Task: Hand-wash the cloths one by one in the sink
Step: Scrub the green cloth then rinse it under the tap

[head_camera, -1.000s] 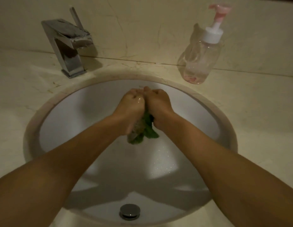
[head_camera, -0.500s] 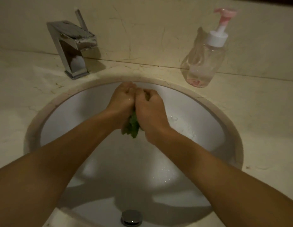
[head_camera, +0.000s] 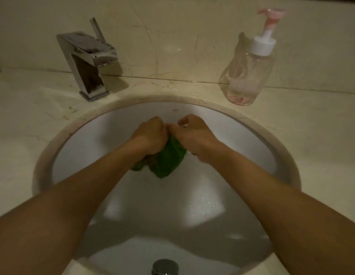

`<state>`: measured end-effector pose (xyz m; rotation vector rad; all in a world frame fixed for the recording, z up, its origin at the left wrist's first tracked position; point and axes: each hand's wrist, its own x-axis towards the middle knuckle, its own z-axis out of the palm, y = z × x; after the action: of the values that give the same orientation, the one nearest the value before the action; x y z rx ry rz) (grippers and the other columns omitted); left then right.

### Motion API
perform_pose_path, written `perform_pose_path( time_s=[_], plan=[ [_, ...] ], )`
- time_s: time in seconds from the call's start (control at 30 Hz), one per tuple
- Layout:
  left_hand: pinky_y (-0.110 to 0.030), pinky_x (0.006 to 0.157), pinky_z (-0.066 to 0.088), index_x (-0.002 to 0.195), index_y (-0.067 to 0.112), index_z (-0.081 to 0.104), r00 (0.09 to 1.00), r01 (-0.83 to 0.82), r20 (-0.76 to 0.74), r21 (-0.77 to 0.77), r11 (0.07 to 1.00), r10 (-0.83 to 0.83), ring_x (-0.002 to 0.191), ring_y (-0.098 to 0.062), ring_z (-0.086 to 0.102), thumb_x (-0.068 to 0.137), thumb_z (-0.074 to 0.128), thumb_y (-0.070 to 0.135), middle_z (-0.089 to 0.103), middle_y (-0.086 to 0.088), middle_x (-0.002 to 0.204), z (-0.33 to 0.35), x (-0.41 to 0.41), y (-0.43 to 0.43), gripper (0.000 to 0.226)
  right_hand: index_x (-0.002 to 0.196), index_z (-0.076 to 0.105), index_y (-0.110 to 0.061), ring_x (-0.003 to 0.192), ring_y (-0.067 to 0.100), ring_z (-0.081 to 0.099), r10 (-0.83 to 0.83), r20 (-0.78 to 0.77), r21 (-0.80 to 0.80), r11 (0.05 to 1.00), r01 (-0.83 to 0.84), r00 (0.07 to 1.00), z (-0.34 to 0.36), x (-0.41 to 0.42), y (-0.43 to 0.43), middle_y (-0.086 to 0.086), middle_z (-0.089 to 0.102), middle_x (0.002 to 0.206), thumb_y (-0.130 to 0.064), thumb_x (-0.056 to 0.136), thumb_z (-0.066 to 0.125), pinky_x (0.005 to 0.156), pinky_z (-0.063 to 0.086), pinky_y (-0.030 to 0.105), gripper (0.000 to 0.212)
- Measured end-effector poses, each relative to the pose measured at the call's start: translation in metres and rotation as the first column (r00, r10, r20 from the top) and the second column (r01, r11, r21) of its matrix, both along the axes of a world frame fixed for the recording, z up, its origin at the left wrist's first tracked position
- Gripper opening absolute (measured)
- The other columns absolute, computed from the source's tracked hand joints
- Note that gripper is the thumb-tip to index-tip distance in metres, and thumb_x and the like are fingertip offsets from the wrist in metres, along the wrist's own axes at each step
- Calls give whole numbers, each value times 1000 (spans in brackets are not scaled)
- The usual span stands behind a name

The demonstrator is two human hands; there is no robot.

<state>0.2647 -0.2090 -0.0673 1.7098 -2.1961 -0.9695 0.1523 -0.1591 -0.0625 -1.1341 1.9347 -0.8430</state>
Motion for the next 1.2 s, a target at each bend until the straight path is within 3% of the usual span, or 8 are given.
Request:
perform_pose_path(
  time_s=[0.17, 0.27, 0.4, 0.53, 0.7, 0.83, 0.93, 1.2],
  plan=[
    [-43, 90, 46, 140, 13, 41, 899, 262, 407, -200, 944, -164, 114, -35, 54, 100, 50, 50, 53, -16, 130, -17, 18, -7, 55, 137, 49, -12, 105, 26, 56, 238, -571, 220, 966, -133, 786, -22, -32, 0, 12, 58, 130, -46, 101, 59, 80, 44, 35, 51],
    [-43, 91, 49, 126, 20, 55, 848, 395, 471, -257, 882, -243, 109, -30, 56, 99, 58, 38, 55, -10, 125, -18, 12, -6, 32, 132, 56, -16, 112, 28, 58, 393, -732, 259, 916, -307, 557, -25, -26, -3, 8, 55, 127, -31, 96, 69, 89, 51, 39, 41],
    [-42, 88, 54, 118, 30, 64, 767, 480, 491, -11, 877, -414, 99, -24, 63, 90, 58, 56, 65, -1, 117, -33, 11, -10, 39, 123, 60, -20, 98, 20, 63, 715, -441, 456, 699, -550, 543, -43, -14, -3, -6, 61, 103, -29, 90, 71, 75, 49, 27, 36],
    [-40, 103, 47, 139, 33, 50, 696, 495, 536, 124, 860, -478, 121, -24, 56, 76, 68, 69, 56, 5, 138, -42, 19, -18, 75, 151, 46, -26, 134, 27, 50, 668, -546, 552, 741, -382, 506, -49, -30, 0, 0, 48, 150, -58, 85, 72, 109, 44, 46, 77],
    [-49, 109, 34, 134, 32, 49, 607, 524, 683, 40, 851, -406, 134, -28, 43, 83, 69, 54, 51, 0, 138, -38, 18, -14, 59, 112, 62, -12, 88, 22, 64, 585, -401, 427, 800, -422, 705, -44, -25, -1, 8, 66, 107, -27, 100, 57, 72, 50, 29, 20],
    [-44, 96, 49, 108, 19, 66, 818, 397, 459, -15, 918, -346, 110, -31, 60, 93, 60, 32, 63, -8, 114, -32, 14, -15, 21, 104, 70, -7, 77, 25, 66, 293, 52, 140, 944, -298, 955, -27, -28, -8, 13, 68, 87, -19, 102, 55, 65, 56, 31, 20],
    [-37, 88, 48, 109, 12, 63, 977, 209, 39, -31, 977, -208, 102, -26, 60, 102, 46, 26, 62, -6, 109, -22, 4, -14, 23, 112, 65, 1, 83, 31, 62, 1, 221, 5, 1000, -3, 975, -25, -38, -15, 20, 64, 96, -14, 101, 53, 70, 54, 36, 23],
    [-38, 80, 56, 109, 15, 53, 835, -190, -487, 180, 965, 255, 92, -23, 62, 106, 40, 24, 61, -9, 105, -4, -8, -8, 16, 121, 51, -18, 71, 9, 68, 34, 316, -186, 982, 26, 948, -10, 17, 6, 6, 63, 100, -27, 109, 47, 52, 53, 19, 15]
  ],
)
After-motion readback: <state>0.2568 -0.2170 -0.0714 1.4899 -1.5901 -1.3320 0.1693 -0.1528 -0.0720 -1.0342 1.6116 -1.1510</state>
